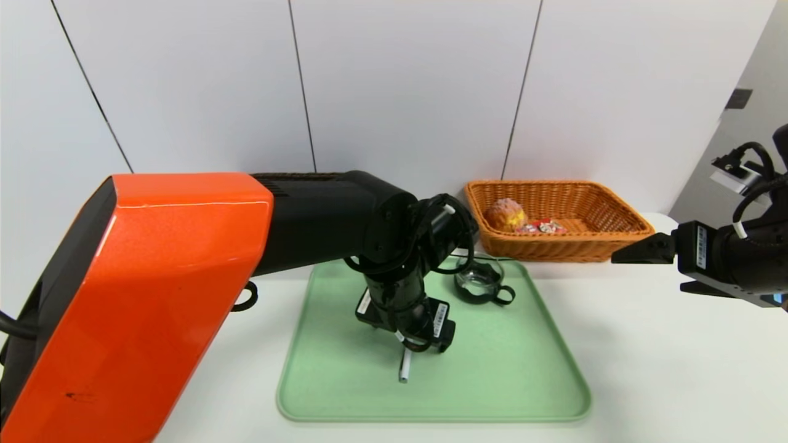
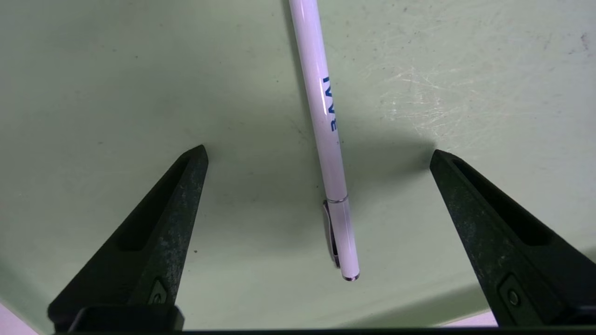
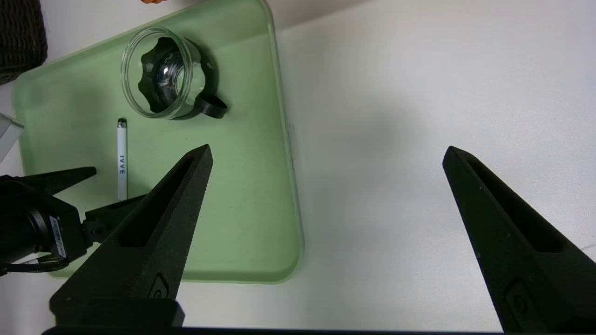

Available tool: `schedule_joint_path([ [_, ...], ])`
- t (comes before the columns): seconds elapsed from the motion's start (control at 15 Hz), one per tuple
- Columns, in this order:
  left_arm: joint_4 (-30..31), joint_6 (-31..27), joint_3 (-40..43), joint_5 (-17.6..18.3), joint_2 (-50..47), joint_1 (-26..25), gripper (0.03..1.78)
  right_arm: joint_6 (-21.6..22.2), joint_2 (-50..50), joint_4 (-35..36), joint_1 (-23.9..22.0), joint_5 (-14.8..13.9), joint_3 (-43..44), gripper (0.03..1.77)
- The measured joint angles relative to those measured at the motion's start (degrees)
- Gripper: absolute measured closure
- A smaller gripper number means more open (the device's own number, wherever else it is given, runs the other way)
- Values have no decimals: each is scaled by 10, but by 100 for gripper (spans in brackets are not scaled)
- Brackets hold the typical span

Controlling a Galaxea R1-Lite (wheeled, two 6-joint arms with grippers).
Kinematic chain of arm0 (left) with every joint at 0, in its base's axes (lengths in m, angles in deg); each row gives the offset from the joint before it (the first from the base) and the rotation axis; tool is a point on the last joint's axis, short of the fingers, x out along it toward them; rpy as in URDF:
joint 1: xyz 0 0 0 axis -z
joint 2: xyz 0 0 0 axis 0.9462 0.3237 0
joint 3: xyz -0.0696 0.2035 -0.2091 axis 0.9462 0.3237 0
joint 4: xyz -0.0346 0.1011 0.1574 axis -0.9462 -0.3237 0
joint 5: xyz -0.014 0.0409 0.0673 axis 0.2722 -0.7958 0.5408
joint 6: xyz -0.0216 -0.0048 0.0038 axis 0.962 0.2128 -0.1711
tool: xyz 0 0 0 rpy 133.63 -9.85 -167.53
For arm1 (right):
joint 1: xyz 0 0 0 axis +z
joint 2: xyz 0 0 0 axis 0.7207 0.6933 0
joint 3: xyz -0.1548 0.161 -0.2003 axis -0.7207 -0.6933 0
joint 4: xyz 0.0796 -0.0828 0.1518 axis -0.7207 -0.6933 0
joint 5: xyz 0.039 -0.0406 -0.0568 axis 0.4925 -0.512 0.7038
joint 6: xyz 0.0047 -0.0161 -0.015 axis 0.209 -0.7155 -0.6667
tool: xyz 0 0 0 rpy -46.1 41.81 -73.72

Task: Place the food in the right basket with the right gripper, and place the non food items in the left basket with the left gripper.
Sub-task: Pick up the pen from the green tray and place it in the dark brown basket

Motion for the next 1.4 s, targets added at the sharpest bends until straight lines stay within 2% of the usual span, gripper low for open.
schedule_joint_path([
  [0.07, 1, 0, 0, -2, 1, 0, 18, 0, 0, 0, 0, 0, 0, 9],
  [0.27, 3, 5, 0, -2, 4, -1, 65, 0, -1, 2, 0, -1, 0, 9],
  [0.53, 3, 6, 0, -1, 5, 0, 106, 0, -2, 1, 3, -1, 0, 9],
  [0.67, 3, 7, 0, 1, 4, 0, 176, 0, -3, 1, 4, -1, 0, 9],
  [1.2, 7, 20, -2, 1, -26, -2, 176, 0, -14, -1, 5, 0, -5, 9],
  [1.4, 52, 67, -4, 6, -71, -15, 176, 1, -20, 0, 5, 0, -13, 9],
])
